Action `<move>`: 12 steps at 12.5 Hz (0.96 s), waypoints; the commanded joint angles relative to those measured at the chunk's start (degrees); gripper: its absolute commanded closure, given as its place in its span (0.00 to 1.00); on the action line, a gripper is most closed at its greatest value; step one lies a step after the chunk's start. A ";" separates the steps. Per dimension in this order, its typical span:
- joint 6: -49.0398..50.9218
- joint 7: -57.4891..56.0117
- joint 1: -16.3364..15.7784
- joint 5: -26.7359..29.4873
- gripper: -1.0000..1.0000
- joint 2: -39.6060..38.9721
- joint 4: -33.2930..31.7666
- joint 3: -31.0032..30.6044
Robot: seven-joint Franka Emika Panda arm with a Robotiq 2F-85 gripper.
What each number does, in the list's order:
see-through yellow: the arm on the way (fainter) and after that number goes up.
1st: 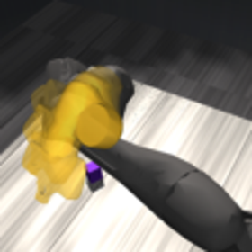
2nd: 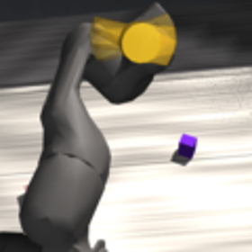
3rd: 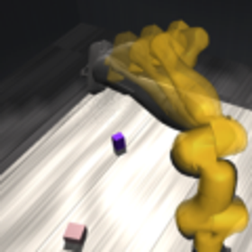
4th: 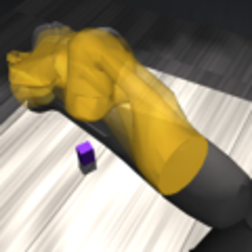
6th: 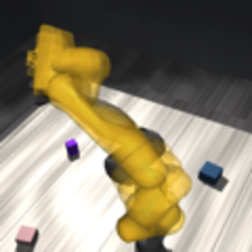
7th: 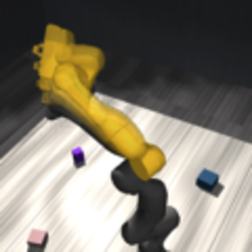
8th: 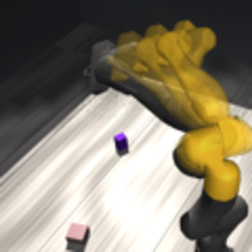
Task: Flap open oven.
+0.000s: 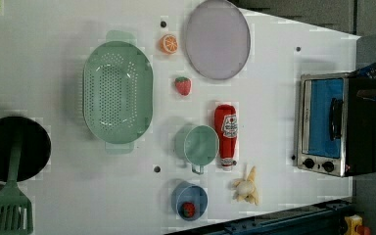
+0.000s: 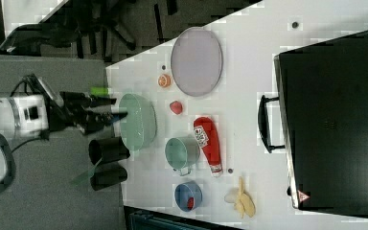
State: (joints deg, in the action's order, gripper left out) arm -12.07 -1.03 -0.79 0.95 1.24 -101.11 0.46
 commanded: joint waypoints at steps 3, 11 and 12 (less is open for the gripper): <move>6.21 6.08 2.24 -1.31 0.00 18.40 -13.52 1.64; 6.24 6.01 2.25 -1.33 0.54 18.39 -13.95 1.76; 6.24 5.72 2.28 -1.41 0.66 18.38 -14.31 1.93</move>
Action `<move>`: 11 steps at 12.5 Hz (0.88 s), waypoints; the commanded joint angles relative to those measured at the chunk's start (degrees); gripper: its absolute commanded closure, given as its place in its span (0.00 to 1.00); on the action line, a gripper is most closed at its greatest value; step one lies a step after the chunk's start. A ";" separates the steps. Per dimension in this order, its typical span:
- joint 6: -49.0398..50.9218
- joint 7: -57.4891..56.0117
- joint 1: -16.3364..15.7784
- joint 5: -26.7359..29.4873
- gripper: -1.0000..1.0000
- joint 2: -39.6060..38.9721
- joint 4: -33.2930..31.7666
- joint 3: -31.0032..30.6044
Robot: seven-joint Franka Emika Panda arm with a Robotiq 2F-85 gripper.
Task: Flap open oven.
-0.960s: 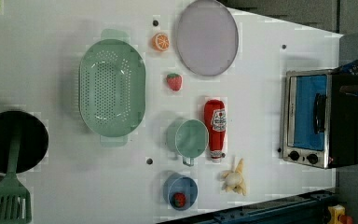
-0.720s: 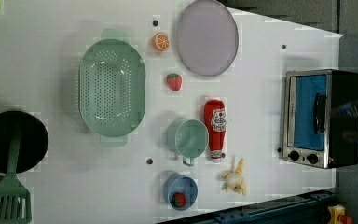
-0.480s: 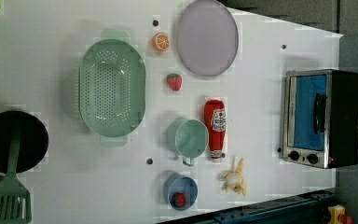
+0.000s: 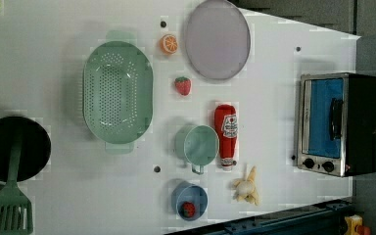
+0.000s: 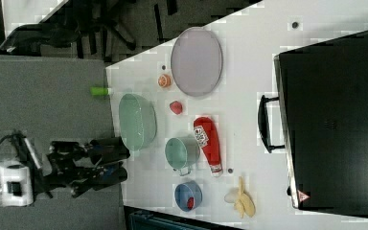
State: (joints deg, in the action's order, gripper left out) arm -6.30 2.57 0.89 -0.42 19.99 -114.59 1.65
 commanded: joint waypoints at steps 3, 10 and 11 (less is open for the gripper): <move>-0.20 -3.21 0.61 -0.12 0.83 -0.44 -1.59 2.07; -6.61 -48.04 1.01 -1.55 0.83 -3.73 -2.82 10.62; -8.23 -52.60 1.13 -2.34 0.83 -4.76 -2.83 11.94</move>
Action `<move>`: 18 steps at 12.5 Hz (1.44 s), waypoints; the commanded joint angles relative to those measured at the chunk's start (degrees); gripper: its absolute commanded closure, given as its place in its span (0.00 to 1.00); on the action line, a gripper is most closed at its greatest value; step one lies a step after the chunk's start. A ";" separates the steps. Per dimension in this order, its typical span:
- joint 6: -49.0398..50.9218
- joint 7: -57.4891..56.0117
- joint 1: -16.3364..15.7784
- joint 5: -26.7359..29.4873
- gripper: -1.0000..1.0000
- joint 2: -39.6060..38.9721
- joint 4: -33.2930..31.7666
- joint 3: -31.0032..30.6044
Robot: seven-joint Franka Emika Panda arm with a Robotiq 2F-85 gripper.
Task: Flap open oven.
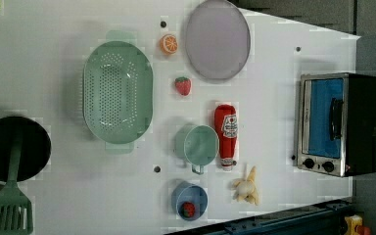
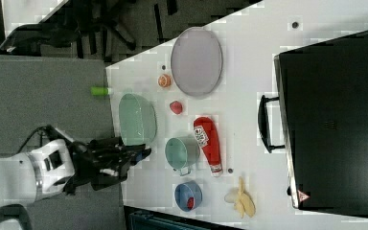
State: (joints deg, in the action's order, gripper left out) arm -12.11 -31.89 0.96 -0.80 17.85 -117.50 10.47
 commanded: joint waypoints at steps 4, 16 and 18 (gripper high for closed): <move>-7.86 -21.21 1.41 -4.16 0.83 -7.22 -0.08 8.41; -31.25 -36.51 1.77 -4.22 0.83 -22.14 -7.47 15.85; -32.09 -36.51 1.79 -4.21 0.83 -24.29 -7.50 15.86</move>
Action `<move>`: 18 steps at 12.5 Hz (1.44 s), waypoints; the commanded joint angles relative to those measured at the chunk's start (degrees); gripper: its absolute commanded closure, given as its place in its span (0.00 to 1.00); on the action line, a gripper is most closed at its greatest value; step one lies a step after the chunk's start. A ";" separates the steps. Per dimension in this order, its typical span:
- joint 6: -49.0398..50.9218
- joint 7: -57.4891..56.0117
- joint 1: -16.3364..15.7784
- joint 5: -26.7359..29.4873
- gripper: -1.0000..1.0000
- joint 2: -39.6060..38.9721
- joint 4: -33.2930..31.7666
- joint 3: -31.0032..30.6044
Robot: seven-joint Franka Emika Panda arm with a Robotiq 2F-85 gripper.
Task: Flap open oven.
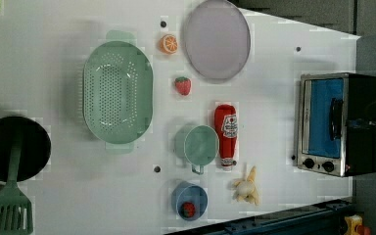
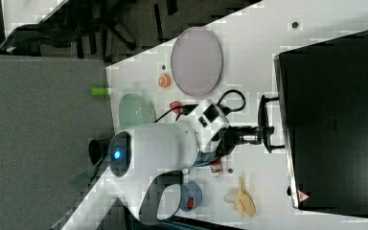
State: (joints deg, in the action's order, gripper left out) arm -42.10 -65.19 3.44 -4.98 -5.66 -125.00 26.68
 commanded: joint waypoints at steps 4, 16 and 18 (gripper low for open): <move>-5.56 -3.11 -0.72 0.03 0.83 -4.63 -0.17 -0.53; -4.85 22.83 -7.35 -24.11 0.83 -6.13 -2.99 -5.44; -3.72 28.99 -8.56 -27.70 0.83 -6.95 -3.70 -7.14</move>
State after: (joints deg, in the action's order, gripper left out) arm -45.83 -44.73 -2.44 -32.37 -11.96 -127.35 21.81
